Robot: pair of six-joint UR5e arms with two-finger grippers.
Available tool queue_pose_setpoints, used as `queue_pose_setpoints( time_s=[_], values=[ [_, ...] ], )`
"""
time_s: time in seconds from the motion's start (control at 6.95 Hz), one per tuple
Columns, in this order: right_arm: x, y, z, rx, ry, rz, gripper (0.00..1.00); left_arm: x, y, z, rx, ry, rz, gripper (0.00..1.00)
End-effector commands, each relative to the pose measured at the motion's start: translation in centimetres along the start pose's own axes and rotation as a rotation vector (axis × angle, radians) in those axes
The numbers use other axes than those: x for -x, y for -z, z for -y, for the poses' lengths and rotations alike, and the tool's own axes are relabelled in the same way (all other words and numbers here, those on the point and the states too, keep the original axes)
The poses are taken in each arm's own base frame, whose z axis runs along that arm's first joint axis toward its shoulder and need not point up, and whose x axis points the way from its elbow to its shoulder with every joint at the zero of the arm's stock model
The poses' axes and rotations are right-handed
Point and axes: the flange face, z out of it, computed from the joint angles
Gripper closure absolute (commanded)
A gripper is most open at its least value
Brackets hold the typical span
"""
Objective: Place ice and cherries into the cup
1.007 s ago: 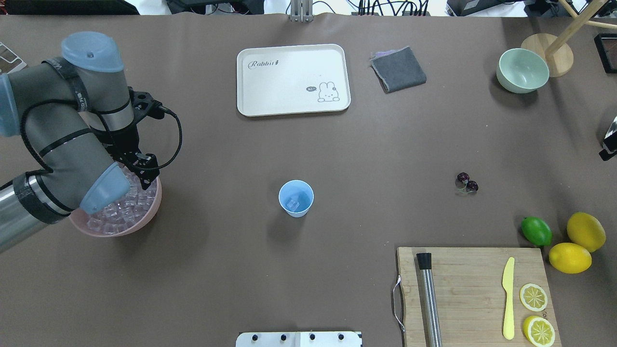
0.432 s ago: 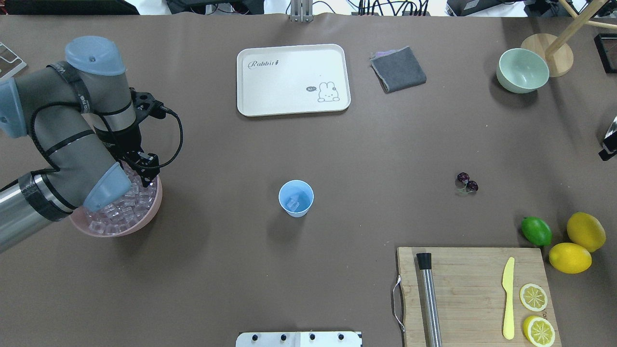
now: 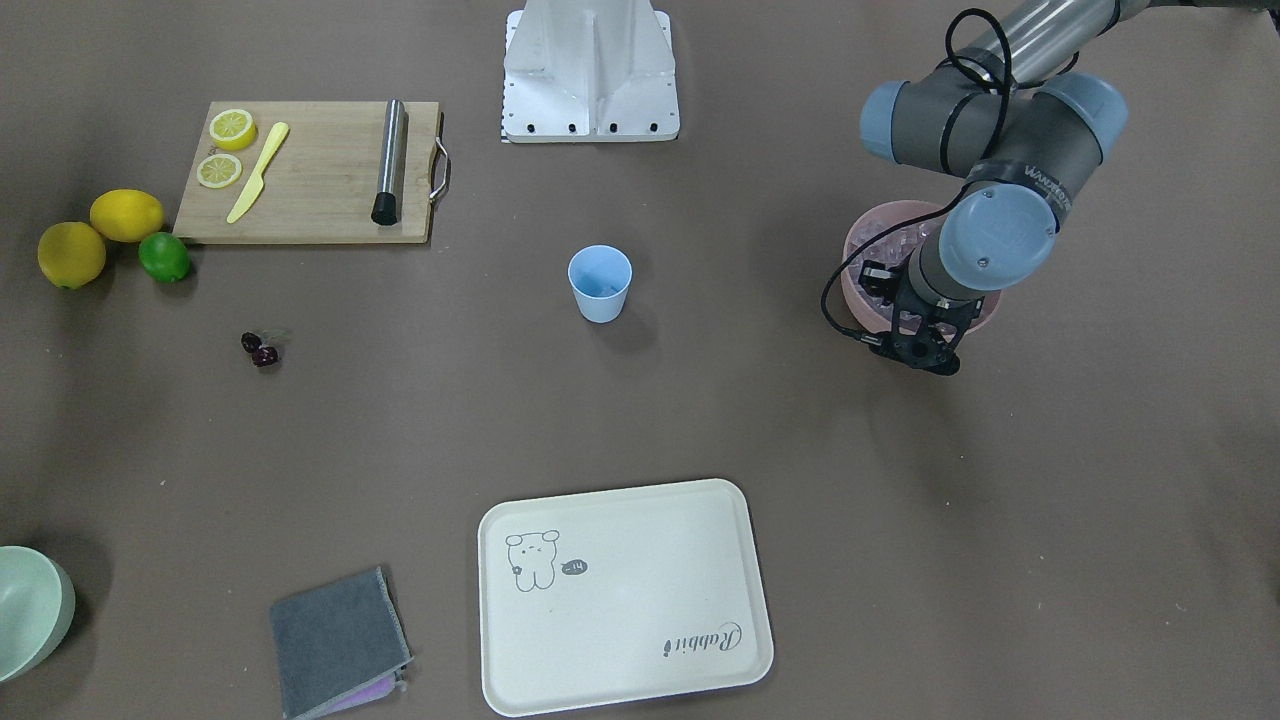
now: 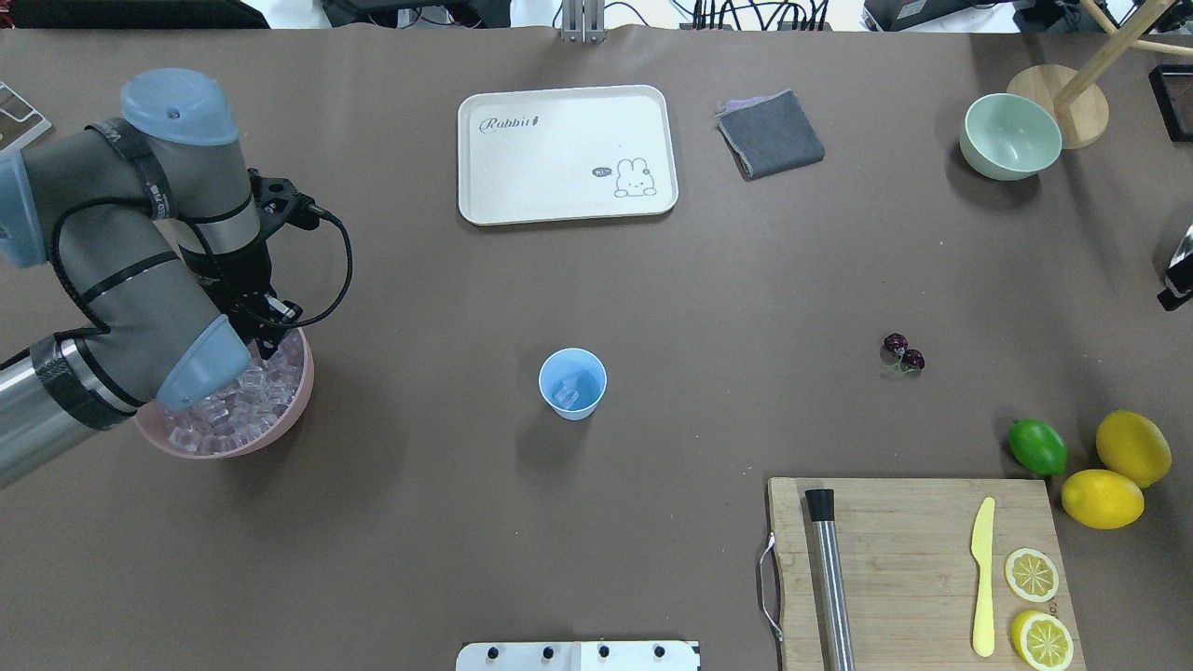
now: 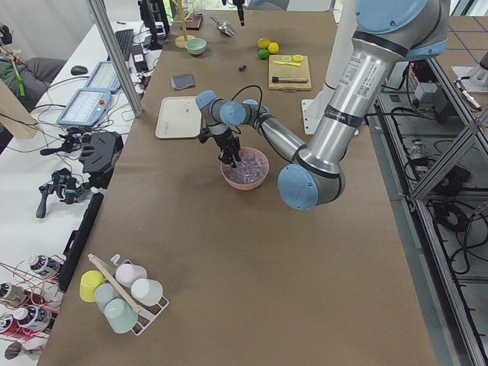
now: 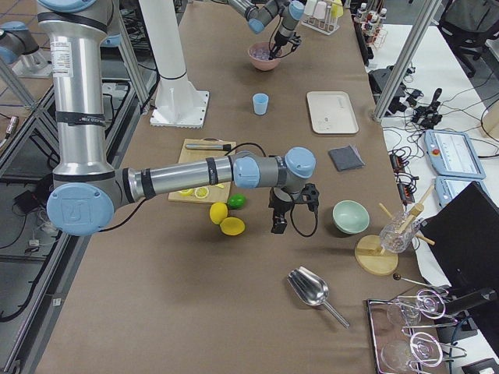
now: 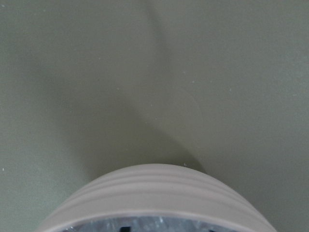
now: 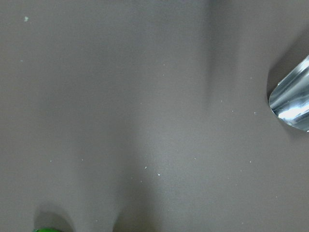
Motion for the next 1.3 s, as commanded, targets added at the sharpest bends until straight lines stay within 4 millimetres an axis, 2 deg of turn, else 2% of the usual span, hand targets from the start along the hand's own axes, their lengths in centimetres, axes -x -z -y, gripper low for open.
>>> queue_pose_setpoints(
  time_s=[0.0,0.43,0.58,0.72,0.86,1.01,1.15],
  values=[
    [0.0,-0.1,0.0,0.002,-0.001,0.0,0.0,0.0,0.4,-0.4,-0.005,-0.003,0.0,0.88],
    [0.0,-0.1,0.0,0.002,-0.001,0.0,0.0,-0.5,2.1,-1.5,0.004,0.007,0.005,0.97],
    [0.0,-0.1,0.0,0.002,-0.001,0.0,0.0,0.1,3.1,-1.7,-0.002,0.021,0.006,0.97],
    [0.0,-0.1,0.0,0.002,-0.001,0.0,0.0,0.4,3.1,-1.9,0.014,0.034,0.012,0.56],
    [0.0,-0.1,0.0,0.002,-0.003,0.0,0.0,0.3,2.6,-1.9,0.022,0.03,0.012,0.21],
    [0.0,-0.1,0.0,0.002,-0.001,0.0,0.0,0.5,2.1,-2.5,0.028,0.04,0.011,0.07],
    [0.0,0.0,0.0,-0.001,-0.001,0.0,0.0,0.3,2.0,-3.1,0.031,0.041,0.008,0.04]
  ],
)
